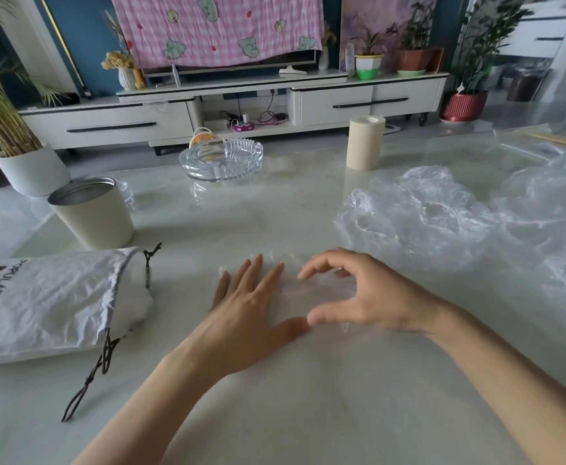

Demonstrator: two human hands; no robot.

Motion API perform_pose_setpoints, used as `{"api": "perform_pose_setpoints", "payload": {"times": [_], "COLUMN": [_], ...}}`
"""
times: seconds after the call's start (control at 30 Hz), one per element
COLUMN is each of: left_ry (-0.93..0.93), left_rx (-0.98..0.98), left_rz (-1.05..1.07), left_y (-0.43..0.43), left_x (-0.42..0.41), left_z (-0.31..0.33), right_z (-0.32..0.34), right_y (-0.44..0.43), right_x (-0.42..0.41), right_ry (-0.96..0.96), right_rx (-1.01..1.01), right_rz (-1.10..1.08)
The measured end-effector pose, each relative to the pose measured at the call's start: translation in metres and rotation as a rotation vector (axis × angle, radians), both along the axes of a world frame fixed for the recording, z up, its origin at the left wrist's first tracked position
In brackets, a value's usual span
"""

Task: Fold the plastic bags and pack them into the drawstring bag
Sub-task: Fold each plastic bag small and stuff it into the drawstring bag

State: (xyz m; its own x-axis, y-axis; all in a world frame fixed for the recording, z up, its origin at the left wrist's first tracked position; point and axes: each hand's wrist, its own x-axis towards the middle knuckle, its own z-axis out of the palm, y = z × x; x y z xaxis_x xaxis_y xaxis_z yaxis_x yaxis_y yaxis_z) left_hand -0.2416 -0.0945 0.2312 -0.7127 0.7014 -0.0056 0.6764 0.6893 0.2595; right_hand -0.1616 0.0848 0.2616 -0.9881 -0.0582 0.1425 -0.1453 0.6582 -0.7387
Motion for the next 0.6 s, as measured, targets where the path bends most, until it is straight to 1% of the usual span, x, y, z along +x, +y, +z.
{"api": "perform_pose_setpoints", "payload": {"times": [0.03, 0.07, 0.1, 0.13, 0.17, 0.23, 0.3, 0.37, 0.43, 0.47, 0.53, 0.57, 0.6], "left_ry": [0.041, 0.118, 0.206, 0.27, 0.25, 0.057, -0.125, -0.239, -0.308, -0.272, -0.112, -0.059, -0.035], "left_rx": [0.069, 0.16, 0.257, 0.358, 0.423, 0.449, 0.407, 0.35, 0.267, 0.252, 0.35, 0.417, 0.459], "left_rz": [0.001, -0.015, -0.037, -0.06, -0.065, -0.057, -0.034, -0.053, -0.074, -0.081, -0.053, -0.01, 0.038], "left_y": [-0.001, -0.001, -0.001, -0.001, -0.001, 0.0, -0.002, -0.006, -0.011, -0.012, -0.012, -0.012, -0.012], "left_x": [-0.001, -0.001, -0.002, -0.002, -0.001, 0.004, 0.004, 0.0, -0.001, -0.002, -0.005, -0.008, -0.01], "left_z": [-0.001, 0.0, 0.001, 0.003, 0.006, 0.016, 0.021, 0.027, 0.031, 0.03, 0.027, 0.026, 0.023], "right_z": [0.003, 0.004, 0.002, -0.001, -0.004, -0.007, -0.007, -0.007, -0.008, -0.008, -0.004, -0.002, 0.0], "right_y": [0.002, 0.004, 0.004, 0.003, 0.001, -0.002, -0.002, -0.001, 0.0, 0.002, 0.006, 0.008, 0.01], "right_x": [0.004, 0.006, 0.007, 0.006, 0.004, 0.0, -0.003, -0.004, -0.006, -0.006, -0.005, -0.003, -0.002], "right_ry": [-0.101, -0.178, -0.211, -0.205, -0.172, -0.092, -0.056, -0.037, -0.013, -0.019, -0.101, -0.176, -0.23], "right_rx": [0.049, 0.144, 0.242, 0.305, 0.329, 0.346, 0.271, 0.087, -0.033, -0.074, -0.162, -0.17, -0.132], "right_rz": [0.056, 0.094, 0.109, 0.112, 0.102, 0.069, -0.001, -0.105, -0.199, -0.214, -0.158, -0.109, -0.072]}}
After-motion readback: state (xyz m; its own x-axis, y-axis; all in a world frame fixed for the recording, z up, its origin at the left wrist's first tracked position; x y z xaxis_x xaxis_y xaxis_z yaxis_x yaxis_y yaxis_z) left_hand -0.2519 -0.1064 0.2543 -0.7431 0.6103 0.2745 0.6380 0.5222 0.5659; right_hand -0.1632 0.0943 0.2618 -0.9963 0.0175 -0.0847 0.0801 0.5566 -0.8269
